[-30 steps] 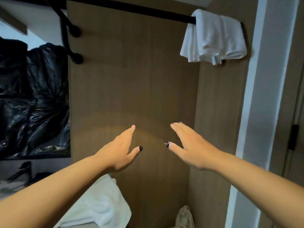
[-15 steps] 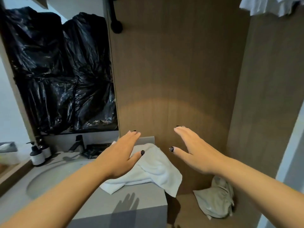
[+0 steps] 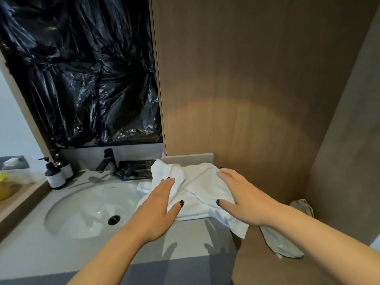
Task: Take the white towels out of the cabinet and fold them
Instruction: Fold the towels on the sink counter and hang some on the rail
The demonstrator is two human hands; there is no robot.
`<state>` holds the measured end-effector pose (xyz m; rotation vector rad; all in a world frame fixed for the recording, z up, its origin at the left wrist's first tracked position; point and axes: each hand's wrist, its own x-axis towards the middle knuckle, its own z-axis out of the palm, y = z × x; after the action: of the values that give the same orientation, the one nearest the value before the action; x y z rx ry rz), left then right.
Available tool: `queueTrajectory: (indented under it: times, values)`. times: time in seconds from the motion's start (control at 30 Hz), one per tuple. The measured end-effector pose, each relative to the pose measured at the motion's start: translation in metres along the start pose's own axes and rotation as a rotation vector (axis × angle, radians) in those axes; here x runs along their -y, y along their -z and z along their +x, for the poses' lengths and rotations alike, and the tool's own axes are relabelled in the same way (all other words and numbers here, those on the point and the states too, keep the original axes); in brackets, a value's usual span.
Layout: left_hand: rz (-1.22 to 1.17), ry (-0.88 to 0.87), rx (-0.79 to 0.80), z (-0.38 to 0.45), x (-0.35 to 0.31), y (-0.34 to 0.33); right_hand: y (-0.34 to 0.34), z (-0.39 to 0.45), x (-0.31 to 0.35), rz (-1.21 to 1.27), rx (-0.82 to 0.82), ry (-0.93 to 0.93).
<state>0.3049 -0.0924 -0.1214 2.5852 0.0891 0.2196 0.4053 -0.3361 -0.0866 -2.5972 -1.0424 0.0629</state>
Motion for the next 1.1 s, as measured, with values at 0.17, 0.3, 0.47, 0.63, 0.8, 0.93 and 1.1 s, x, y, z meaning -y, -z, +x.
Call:
queueTrajectory:
  times: [0.17, 0.3, 0.47, 0.63, 0.8, 0.93, 1.1]
  values:
    - [-0.076, 0.103, 0.015, 0.049, 0.039, -0.02, -0.013, 0.065, -0.031, 0.043, 0.069, -0.004]
    - [-0.201, 0.22, -0.027, 0.096, 0.07, -0.041, -0.029, 0.126, -0.053, 0.084, 0.1, 0.025]
    - [-0.347, 0.351, -0.074, 0.154, 0.095, -0.077, -0.055, 0.192, -0.076, 0.106, 0.144, 0.035]
    - [-0.331, 0.463, -0.204, 0.194, 0.112, -0.102, -0.084, 0.226, -0.085, 0.122, 0.185, 0.054]
    - [-0.271, 0.54, -0.316, 0.214, 0.128, -0.109, -0.104, 0.244, -0.089, 0.193, 0.196, 0.041]
    - [-0.416, 0.556, -0.428, 0.211, 0.142, -0.104, -0.119, 0.243, -0.084, 0.281, 0.172, -0.003]
    - [-0.636, 0.449, -0.566, 0.199, 0.129, -0.081, -0.118, 0.24, -0.063, 0.297, 0.101, -0.026]
